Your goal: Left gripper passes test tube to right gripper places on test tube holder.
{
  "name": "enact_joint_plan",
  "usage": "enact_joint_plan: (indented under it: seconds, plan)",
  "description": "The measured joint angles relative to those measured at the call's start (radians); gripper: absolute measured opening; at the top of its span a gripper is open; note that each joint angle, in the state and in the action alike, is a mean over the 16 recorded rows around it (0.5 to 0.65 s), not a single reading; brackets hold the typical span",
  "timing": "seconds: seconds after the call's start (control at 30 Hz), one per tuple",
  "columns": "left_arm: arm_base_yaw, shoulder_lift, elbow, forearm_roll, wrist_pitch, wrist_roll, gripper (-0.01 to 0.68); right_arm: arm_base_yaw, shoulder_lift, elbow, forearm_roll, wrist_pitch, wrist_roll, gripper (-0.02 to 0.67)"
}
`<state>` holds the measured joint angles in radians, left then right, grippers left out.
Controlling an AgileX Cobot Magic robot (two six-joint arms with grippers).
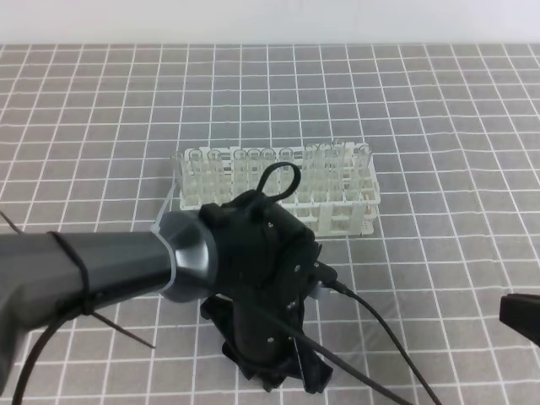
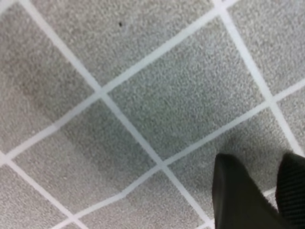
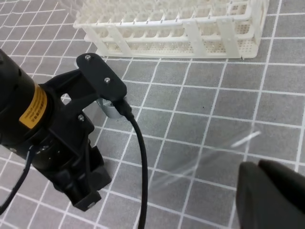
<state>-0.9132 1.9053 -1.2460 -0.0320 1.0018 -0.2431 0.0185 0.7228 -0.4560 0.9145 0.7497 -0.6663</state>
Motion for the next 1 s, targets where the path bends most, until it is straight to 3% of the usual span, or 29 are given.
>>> enact_joint_plan:
  seconds: [0.23, 0.47, 0.73, 1.0]
  plan:
    - [0.0, 0.0, -0.064, -0.05, 0.065, 0.055, 0.022, 0.0, 0.0, 0.0, -0.002, 0.002, 0.001, -0.001]
    - [-0.014, -0.003, -0.155, -0.183, 0.094, 0.22, 0.028, 0.0, -0.004, 0.0, -0.007, -0.029, 0.011, -0.001]
    - [-0.065, -0.01, -0.204, -0.288, 0.021, 0.431, 0.038, 0.0, -0.078, 0.0, -0.013, -0.161, 0.049, -0.001]
    - [-0.105, 0.016, -0.203, -0.271, -0.045, 0.497, 0.052, 0.0, -0.212, 0.0, -0.028, -0.287, 0.081, -0.001]
